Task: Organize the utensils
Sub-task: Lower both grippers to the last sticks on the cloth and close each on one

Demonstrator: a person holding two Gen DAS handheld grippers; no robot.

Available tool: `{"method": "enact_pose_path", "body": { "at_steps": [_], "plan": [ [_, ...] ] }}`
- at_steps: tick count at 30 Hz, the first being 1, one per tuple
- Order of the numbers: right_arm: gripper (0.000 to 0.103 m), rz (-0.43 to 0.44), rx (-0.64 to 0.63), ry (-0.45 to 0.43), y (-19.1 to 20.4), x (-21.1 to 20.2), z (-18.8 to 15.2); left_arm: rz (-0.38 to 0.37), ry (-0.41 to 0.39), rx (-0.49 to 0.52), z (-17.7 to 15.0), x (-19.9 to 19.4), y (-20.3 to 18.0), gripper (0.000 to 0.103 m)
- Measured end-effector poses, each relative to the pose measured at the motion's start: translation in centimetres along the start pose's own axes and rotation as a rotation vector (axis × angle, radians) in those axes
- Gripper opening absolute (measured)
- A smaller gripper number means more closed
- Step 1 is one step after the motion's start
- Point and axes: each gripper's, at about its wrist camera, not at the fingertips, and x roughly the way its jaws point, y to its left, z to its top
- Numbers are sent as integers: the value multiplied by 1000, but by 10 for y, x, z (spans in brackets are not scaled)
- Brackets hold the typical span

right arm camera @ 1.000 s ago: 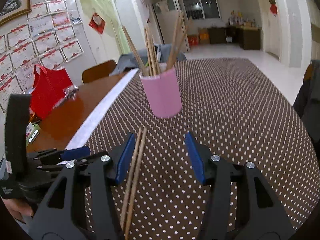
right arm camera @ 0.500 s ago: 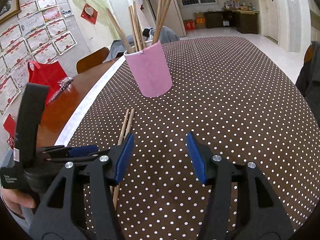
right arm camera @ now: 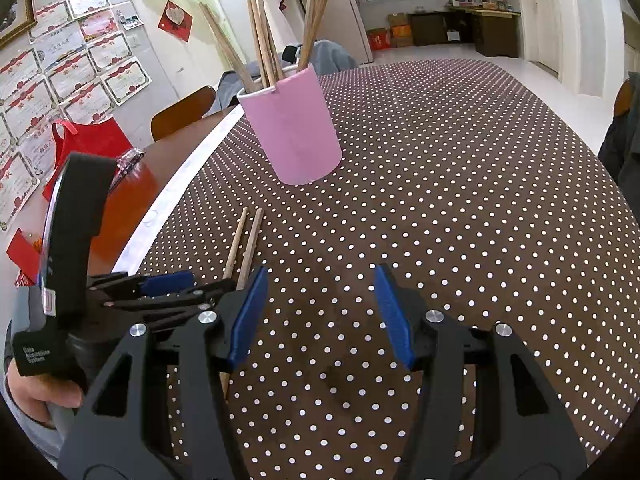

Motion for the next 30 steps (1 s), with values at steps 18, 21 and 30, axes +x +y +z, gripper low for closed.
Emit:
{"method": "enact_pose_path", "body": {
  "at_steps": [18,21,30],
  "plan": [
    [55,63,-73,259,53,54,12,-162,-79,-170,0,-13,56,6],
    [45,33,-104,285,66,62,17,-165,-110,-176,-5,-24,57,6],
    [15,-46,-194,381,93,87,23,-195,-169,-194,-13,-45,65,6]
  ]
}}
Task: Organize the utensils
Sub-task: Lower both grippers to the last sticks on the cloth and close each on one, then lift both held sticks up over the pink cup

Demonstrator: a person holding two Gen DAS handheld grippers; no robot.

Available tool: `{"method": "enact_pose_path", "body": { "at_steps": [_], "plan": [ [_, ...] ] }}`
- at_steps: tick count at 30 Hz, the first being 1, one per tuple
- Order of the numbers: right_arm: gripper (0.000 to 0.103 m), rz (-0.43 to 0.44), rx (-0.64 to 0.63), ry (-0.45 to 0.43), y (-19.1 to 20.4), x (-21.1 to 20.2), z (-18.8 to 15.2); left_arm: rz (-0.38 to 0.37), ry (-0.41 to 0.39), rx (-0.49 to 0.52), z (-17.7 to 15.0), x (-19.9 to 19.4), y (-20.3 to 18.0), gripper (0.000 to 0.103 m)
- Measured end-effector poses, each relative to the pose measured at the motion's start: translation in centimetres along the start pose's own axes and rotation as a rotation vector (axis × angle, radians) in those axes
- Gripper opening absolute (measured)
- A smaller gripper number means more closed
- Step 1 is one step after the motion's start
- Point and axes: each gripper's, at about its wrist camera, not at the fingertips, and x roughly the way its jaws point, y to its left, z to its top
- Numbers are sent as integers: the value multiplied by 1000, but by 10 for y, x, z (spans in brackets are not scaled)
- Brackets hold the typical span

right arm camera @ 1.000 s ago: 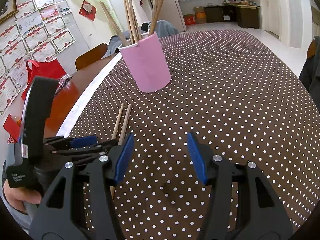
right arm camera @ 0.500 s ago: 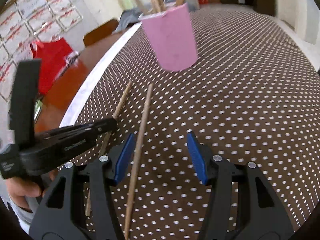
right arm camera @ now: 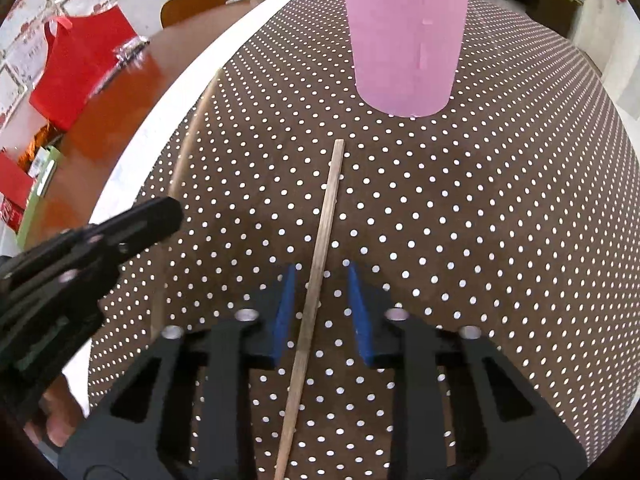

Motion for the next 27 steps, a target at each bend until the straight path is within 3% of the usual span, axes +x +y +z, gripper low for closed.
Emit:
{"method": "enact_pose_path", "body": {
  "at_steps": [2,11,27],
  "plan": [
    [9,-11,-6,7,3,3,6,-6,-10,1,0,-4,0,6],
    [7,84,47,-54,-23,-7,-5,-47,-65,34,3,-27,-14,6],
    [7,256,59,-366,-53,-111,-31,-115,-216,140,11,-78,-61,6]
  ]
}}
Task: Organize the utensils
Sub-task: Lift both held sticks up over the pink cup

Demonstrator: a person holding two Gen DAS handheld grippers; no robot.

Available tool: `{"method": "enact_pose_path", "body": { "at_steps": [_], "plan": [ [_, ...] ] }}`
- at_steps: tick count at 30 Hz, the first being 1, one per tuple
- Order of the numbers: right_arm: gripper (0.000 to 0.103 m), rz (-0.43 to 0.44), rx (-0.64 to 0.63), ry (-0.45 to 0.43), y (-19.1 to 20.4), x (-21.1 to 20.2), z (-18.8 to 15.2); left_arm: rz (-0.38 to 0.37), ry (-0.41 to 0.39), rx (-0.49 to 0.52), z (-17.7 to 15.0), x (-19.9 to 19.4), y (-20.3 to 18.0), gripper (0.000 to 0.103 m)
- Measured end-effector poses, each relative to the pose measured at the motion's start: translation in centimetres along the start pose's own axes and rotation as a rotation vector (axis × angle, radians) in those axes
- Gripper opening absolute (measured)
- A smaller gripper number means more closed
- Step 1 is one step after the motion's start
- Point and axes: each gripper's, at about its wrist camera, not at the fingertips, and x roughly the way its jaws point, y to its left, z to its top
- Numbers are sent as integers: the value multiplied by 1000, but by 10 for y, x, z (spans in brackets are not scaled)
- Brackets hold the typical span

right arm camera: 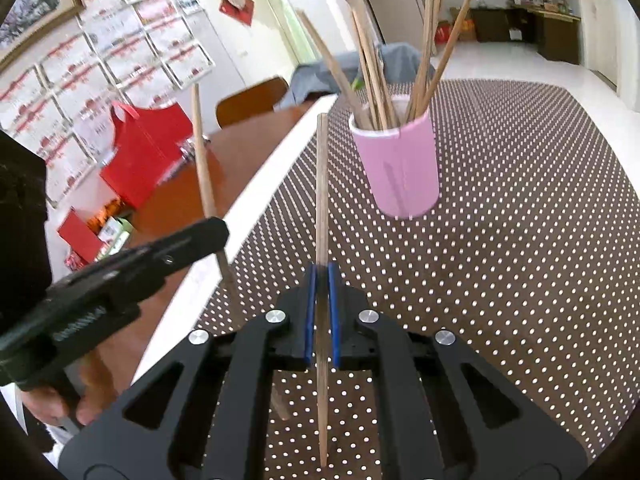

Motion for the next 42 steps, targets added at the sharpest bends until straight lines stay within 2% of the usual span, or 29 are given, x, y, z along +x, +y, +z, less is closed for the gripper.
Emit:
{"method": "enact_pose_path", "body": {
  "at_steps": [10,21,26,33,40,42],
  "plan": [
    [6,60,10,-157,0,-39,18,-31,-52,48,16,-6,-19,6],
    [6,30,-24,-378,3,-76,44,-53,-175,78,55,-17,-32,6],
    [6,26,-30,-450,1,-80,59,-50,-239,91,74,-19,-37,6],
    [6,-25,-47,-533,-1,-71,83,-29,-317,109,101,-6,-40,6],
    [6,-68,-71,-610,-3,-60,103,-16,-389,89,118,9,-35,6],
    [6,-83,-82,-625,-3,-57,108,-36,-398,72,125,15,-32,6]
  ]
}}
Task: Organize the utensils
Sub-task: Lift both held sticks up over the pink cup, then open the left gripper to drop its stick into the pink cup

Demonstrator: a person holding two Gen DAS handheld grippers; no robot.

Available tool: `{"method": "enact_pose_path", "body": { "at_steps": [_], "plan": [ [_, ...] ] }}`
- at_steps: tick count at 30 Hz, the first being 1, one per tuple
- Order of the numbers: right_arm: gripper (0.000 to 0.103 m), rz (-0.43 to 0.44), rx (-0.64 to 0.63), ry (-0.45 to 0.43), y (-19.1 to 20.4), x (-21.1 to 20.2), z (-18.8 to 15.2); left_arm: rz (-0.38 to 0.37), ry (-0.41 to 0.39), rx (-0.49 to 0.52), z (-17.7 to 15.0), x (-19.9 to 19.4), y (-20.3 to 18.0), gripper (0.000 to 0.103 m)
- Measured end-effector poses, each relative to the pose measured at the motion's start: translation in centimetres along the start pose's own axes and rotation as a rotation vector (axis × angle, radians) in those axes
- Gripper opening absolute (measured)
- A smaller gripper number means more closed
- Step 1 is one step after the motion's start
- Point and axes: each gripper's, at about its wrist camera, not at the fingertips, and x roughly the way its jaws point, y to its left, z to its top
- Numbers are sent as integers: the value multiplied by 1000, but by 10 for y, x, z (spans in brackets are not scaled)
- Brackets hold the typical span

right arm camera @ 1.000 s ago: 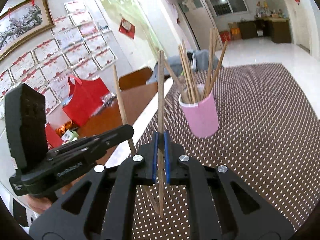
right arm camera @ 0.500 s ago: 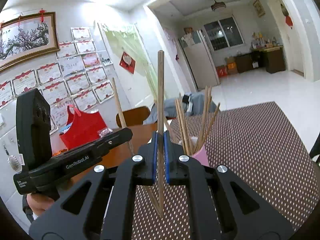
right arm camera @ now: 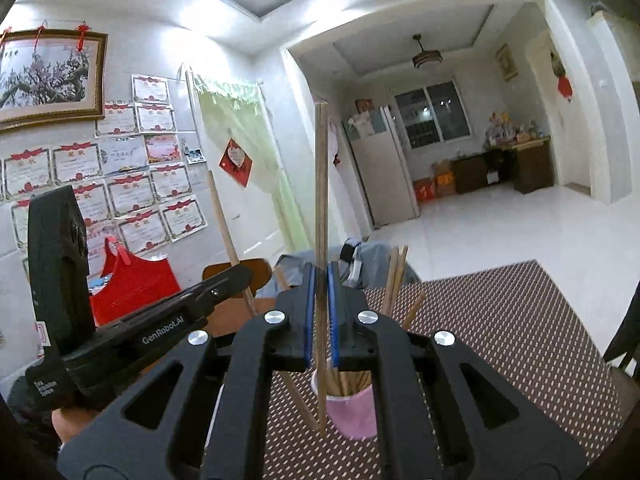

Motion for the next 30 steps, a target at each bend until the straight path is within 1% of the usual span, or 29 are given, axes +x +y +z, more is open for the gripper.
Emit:
{"method": "enact_pose_path", "body": {
  "at_steps": [5,9,12,16,21,30],
  "plan": [
    [6,-14,1,-36,-4,13,2,3,-40,-21,7,11,5,6],
    [6,-27,6,-49,-6,24,-1,-9,-58,-37,8,20,9,6],
    [6,-49,-7,-58,-6,30,-3,14,-71,-28,4,29,12,6],
    [6,-74,-15,-62,-7,37,-7,28,-43,-14,-1,43,13,6],
    [7,-89,-28,-42,-7,45,-11,54,2,14,-9,57,10,6],
    [7,-87,-41,-4,-2,54,-17,70,14,33,-13,56,7,6]
  ]
}}
